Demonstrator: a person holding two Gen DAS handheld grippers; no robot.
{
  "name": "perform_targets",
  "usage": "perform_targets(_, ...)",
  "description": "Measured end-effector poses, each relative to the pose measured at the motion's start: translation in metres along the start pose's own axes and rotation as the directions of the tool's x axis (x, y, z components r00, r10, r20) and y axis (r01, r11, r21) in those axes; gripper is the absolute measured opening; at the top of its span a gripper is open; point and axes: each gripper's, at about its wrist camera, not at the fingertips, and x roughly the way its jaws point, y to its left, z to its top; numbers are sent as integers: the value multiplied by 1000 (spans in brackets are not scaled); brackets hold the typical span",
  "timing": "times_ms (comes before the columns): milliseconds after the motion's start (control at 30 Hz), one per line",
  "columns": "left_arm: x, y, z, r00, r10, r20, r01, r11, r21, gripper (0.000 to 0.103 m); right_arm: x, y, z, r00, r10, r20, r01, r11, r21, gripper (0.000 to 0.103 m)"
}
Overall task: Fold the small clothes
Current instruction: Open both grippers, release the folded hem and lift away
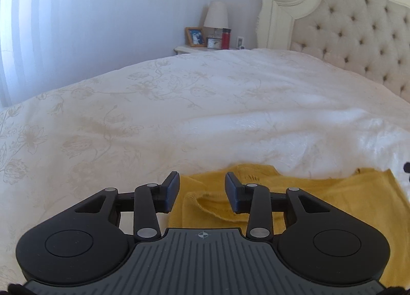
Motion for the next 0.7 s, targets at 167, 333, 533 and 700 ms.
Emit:
perform_targets(167, -4, -31, -30, 996, -61, -67, 70, 988, 138, 43, -4, 27, -22, 997, 24, -72, -34, 990, -139, 67)
perform_targets(333, 16, -44, -41, 988, -75, -138, 103, 972, 210, 43, 4, 51, -52, 990, 15, -142, -55, 957, -285, 67)
perform_targets(533, 48, -9, -31, 981, -18, -193, 25, 999, 30, 44, 18, 47, -64, 984, -48, -172, -11, 945, -325, 66)
perform_targets(700, 47, 2, -25, 977, -11, -211, 8, 1000, -16, 44, 14, 24, -55, 982, -107, -156, 63, 962, -266, 65)
